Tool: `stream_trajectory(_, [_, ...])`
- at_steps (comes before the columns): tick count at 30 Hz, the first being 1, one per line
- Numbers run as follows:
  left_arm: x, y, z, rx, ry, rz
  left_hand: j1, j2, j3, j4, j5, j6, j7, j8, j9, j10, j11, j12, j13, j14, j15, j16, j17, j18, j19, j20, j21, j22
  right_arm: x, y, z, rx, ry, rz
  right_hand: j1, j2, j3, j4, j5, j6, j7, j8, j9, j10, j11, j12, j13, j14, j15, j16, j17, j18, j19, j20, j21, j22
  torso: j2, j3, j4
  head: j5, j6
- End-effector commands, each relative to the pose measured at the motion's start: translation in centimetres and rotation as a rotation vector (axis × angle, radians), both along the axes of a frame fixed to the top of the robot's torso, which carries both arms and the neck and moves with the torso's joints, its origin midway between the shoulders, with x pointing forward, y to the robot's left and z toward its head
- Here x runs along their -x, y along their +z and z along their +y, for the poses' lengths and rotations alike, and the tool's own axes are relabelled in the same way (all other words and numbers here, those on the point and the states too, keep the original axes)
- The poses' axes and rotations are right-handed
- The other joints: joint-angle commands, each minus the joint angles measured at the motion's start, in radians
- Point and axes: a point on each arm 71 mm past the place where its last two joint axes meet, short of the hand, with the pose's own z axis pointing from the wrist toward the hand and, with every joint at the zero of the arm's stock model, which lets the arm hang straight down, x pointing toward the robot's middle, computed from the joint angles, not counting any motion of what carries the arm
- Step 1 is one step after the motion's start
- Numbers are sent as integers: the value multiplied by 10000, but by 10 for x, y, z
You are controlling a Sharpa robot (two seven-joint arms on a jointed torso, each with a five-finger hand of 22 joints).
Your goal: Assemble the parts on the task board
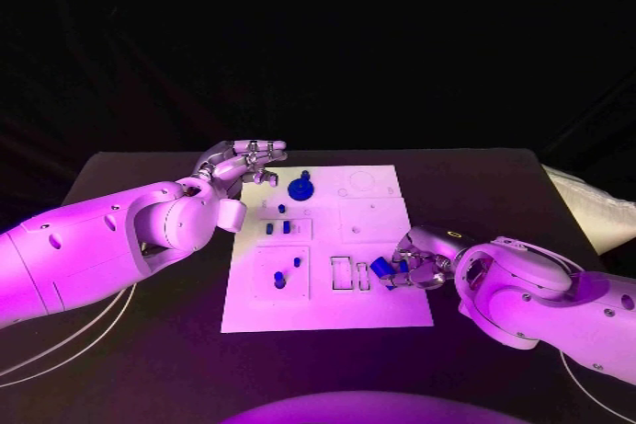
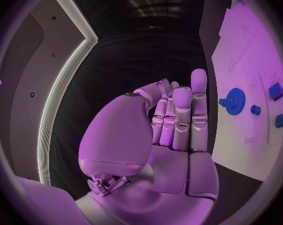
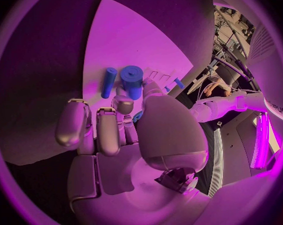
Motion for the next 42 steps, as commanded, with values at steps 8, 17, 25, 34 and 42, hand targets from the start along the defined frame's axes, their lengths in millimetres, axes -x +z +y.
stream_trajectory(8, [1,1,-2,57,-191,-74,-7,72,-48,-18,-15,-95,-2,43,-13,-57,6,39,10,-44,5,-44,-9,195,-32,15,-27,-16,0,-14,8,340,62,194,69,215,-119,25,45,44,-41,79,31,17,-1,54,90,506,-63,47,3,-89,61,-1,64,10,0,-1,9,-1,-33])
stream_trajectory(17, [1,1,0,49,-167,-76,-7,72,-48,-18,-15,-95,-2,43,-13,-57,6,39,10,-44,5,-44,-9,195,-32,15,-27,-16,0,-8,5,-580,-582,-344,421,784,-99,-13,826,478,-217,391,246,447,-153,704,922,542,-178,210,292,-125,146,-101,206,291,-2,6,-1,22,-27])
stream_trajectory(25, [1,0,1,42,-156,-63,-7,72,-48,-18,-15,-95,-2,43,-13,-57,6,39,10,-44,5,-44,-9,195,-32,15,-27,-16,7,6,8,-2027,-811,-765,308,874,-256,65,1273,666,-324,545,429,559,-250,776,1096,572,-267,340,530,-153,199,-214,285,445,-4,-1,-10,23,-10])
stream_trajectory(34, [1,0,0,47,-168,-54,-7,72,-48,-18,-15,-95,-2,43,-13,-57,6,39,10,-44,5,-44,-9,195,-32,15,-27,-16,10,0,27,-1938,-386,324,-16,1025,-451,80,1091,674,-340,587,545,585,-260,753,1160,571,-277,362,570,-168,213,-218,317,515,0,-13,16,68,-28])
stream_trajectory(42, [1,0,-1,58,-198,-46,-7,72,-48,-18,-15,-95,-2,43,-13,-57,6,39,10,-44,5,-44,-9,195,-32,15,-27,-16,9,-5,46,-1728,75,801,-355,1151,-672,80,876,680,-366,640,663,596,-277,713,1203,565,-289,361,573,-169,210,-223,326,534,8,-10,8,117,-47])
